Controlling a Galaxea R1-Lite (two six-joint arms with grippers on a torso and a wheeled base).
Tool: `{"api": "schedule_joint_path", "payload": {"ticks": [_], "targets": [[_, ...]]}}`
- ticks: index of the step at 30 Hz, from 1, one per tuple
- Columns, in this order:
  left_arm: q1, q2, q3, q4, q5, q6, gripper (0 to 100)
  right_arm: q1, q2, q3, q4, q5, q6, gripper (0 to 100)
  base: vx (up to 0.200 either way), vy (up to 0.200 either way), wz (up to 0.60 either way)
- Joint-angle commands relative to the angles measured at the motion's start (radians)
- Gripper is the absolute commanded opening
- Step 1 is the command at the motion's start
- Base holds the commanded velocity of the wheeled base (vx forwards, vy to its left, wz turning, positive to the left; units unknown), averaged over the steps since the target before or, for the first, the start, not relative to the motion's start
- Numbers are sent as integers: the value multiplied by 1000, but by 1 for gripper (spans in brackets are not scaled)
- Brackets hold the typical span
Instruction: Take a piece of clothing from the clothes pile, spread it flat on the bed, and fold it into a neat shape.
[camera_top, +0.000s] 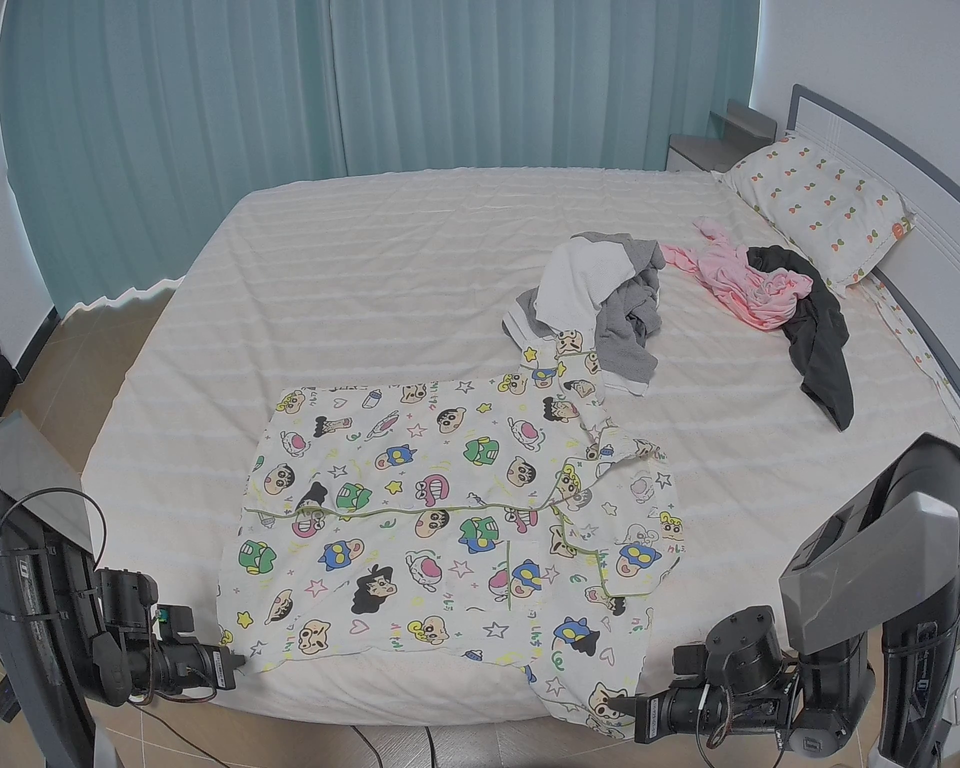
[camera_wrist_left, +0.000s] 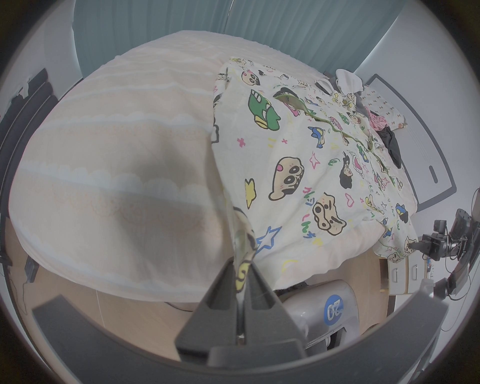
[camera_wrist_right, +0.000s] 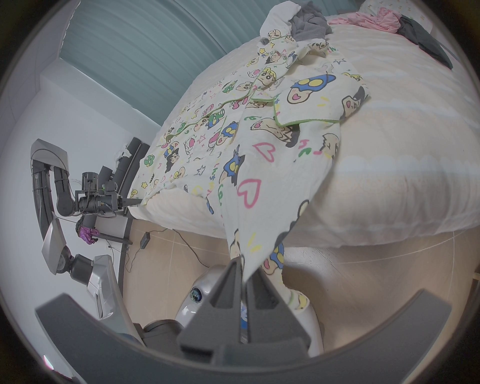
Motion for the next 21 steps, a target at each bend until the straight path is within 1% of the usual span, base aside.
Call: {"api": "schedule_joint_path", "payload": {"ticks": [1,3,6,7,8,9,10,14,16,18,19,20,21], "targets": [[2,6,-4,2,0,0,0,4,3,7,-2,7,2,0,0,0,0],[2,2,-24,-1,-4,-7,0,4,5,-5,-5,7,2,0,0,0,0],[-1,-19,-62,-1,-8,-47,0,-3,6,-33,-23,7,5,0,0,0,0],[-20,-54,-81,-3,-10,-124,0,-10,0,-40,-34,7,16,0,0,0,0],[-28,-76,-93,-1,-10,-167,0,-13,-5,-42,-36,7,24,0,0,0,0],[-31,-83,-96,-1,-10,-182,0,-13,-6,-43,-34,7,27,0,0,0,0],[-51,-122,-120,-1,-8,-260,0,-16,-15,-68,-34,1,43,0,0,0,0],[-97,-169,-165,-1,-4,-328,0,-39,-35,-106,-34,-5,53,0,0,0,0],[-126,-182,-196,0,15,-360,0,-55,-57,-123,-36,-8,53,0,0,0,0],[-138,-191,-219,3,39,-385,0,-70,-77,-132,-36,-16,54,0,0,0,0],[-152,-194,-249,3,79,-409,0,-85,-97,-145,-34,-25,54,0,0,0,0],[-153,-192,-252,5,82,-412,0,-89,-98,-146,-34,-26,54,0,0,0,0],[-167,-191,-294,5,122,-438,0,-112,-115,-163,-34,-34,53,0,0,0,0]]}}
